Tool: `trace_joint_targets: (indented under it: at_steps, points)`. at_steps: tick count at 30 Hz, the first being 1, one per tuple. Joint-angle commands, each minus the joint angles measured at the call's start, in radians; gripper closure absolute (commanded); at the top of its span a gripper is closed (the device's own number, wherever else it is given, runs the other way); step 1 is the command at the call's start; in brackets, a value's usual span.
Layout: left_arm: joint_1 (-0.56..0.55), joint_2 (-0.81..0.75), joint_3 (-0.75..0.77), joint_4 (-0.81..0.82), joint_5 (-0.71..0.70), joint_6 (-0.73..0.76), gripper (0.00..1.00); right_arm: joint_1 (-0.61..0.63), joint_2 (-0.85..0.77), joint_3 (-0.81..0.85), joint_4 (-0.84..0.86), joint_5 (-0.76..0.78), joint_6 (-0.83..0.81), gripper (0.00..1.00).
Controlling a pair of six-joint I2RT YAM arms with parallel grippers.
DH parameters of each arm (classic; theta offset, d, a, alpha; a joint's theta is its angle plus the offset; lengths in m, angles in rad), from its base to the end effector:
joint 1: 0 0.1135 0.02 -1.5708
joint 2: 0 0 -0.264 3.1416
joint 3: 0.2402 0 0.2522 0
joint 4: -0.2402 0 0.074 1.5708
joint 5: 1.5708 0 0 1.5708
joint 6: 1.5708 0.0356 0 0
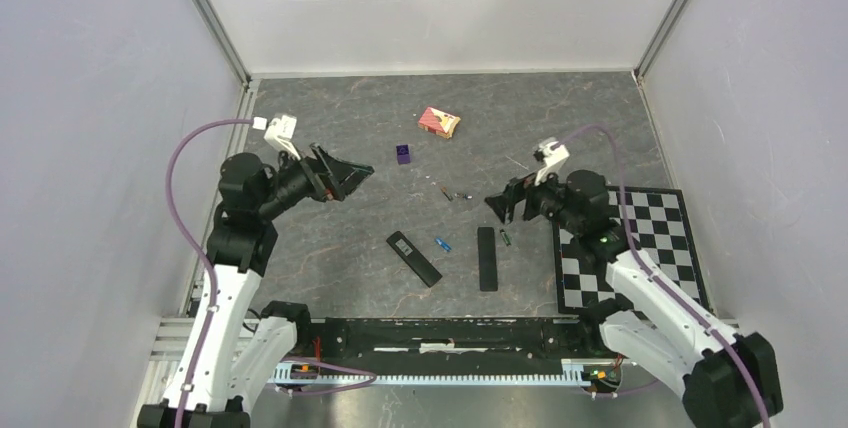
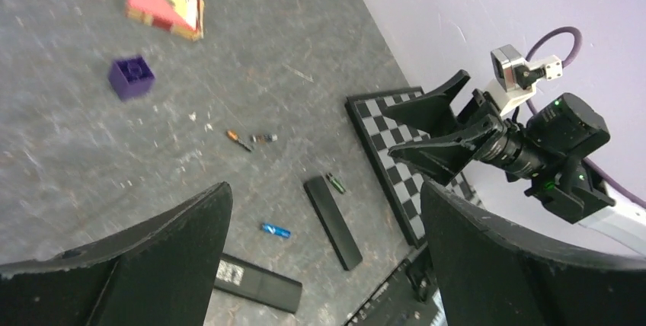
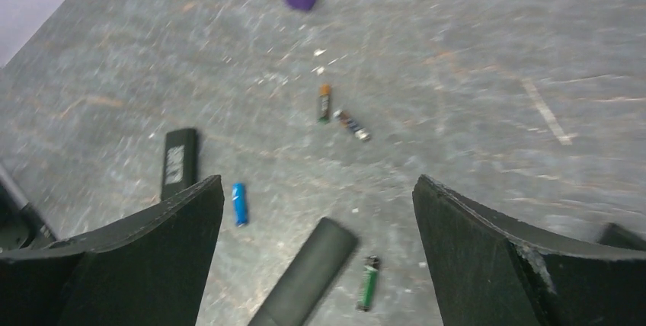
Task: Load the batteries into the remote control
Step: Pick up the remote control from the center of the board.
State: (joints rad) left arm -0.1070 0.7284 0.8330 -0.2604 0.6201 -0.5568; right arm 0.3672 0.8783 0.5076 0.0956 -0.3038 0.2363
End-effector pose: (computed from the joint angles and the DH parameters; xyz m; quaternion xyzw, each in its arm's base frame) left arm 0.1589 -0.0379 0.3585 0.0319 0.7497 -0.4209 0.5096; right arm 0.1879 0.0837 0.2545 -0.1427 0.7805 0.2925 0.5337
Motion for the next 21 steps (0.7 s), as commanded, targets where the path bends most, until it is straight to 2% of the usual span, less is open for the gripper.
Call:
trace_joint_targets:
  at_steps: [1, 6, 10, 13, 17, 21]
  points:
    - [-0.001, 0.002, -0.074, 0.092, 0.021, -0.132, 0.0, 0.135, 0.049, -0.014, -0.017, 0.135, 0.055, 0.04]
    - [-0.001, -0.002, -0.146, 0.014, -0.18, -0.161, 0.0, 0.292, 0.123, -0.019, -0.142, 0.337, 0.075, 0.16]
    - [0.0, 0.004, -0.148, -0.06, -0.309, -0.156, 0.0, 0.44, 0.208, 0.026, -0.306, 0.602, 0.182, 0.16]
    - [-0.001, 0.002, -0.15, -0.089, -0.384, -0.152, 0.0, 0.544, 0.285, 0.069, -0.434, 0.731, 0.302, 0.14]
    - [0.0, 0.008, -0.165, -0.092, -0.422, -0.157, 0.0, 0.65, 0.389, 0.112, -0.509, 0.765, 0.413, 0.14]
    - [-0.001, 0.014, -0.174, -0.094, -0.433, -0.158, 0.0, 0.686, 0.435, 0.124, -0.508, 0.746, 0.476, 0.17]
